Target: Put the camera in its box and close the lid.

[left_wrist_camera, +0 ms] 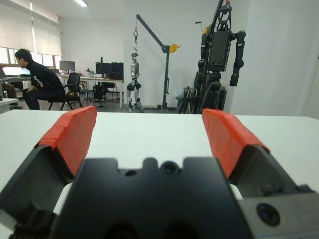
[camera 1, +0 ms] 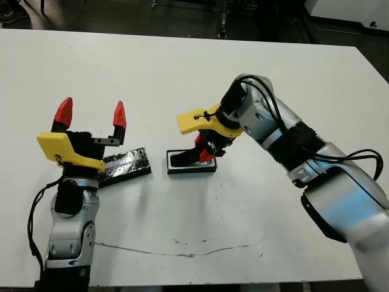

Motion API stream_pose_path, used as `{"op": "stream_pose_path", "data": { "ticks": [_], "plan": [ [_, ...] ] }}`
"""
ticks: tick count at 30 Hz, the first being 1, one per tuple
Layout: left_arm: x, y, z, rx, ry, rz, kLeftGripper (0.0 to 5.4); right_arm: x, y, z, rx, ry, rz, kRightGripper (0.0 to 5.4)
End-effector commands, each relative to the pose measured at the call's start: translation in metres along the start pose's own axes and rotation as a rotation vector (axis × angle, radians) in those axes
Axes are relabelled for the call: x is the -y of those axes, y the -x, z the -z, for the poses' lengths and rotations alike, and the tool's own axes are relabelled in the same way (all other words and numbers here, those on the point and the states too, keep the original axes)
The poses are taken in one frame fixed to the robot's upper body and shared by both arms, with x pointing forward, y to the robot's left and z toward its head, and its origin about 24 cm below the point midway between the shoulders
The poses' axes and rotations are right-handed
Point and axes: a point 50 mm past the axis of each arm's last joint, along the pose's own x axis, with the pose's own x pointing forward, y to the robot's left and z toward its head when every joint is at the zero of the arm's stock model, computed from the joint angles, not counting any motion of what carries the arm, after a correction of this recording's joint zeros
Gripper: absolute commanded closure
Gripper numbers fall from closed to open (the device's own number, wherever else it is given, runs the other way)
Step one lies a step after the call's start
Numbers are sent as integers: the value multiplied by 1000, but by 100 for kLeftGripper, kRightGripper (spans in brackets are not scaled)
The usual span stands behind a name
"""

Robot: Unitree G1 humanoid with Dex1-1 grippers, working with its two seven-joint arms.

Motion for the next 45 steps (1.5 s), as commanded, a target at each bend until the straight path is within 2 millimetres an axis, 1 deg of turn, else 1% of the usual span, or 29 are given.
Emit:
{"op": "stream_pose_path", "data": {
  "ticks": [1,17,25,38,40,45],
  "plan": [
    [-1,4,4,-17,2,-9,0,-12,-15,-18,82,117,-134,374],
    [0,4,4,-18,5,-9,0,-6,-14,-16,73,131,-133,374],
    [0,4,4,-19,7,-12,0,-6,-14,-15,82,143,-142,230],
    [-1,4,5,-19,6,-13,0,-4,-14,-14,79,137,-176,19],
    [-1,4,5,-20,6,-11,0,-4,-13,-14,76,152,-172,1],
    [-1,4,5,-22,9,-9,0,-2,-10,-14,71,223,-115,1]
  ]
}}
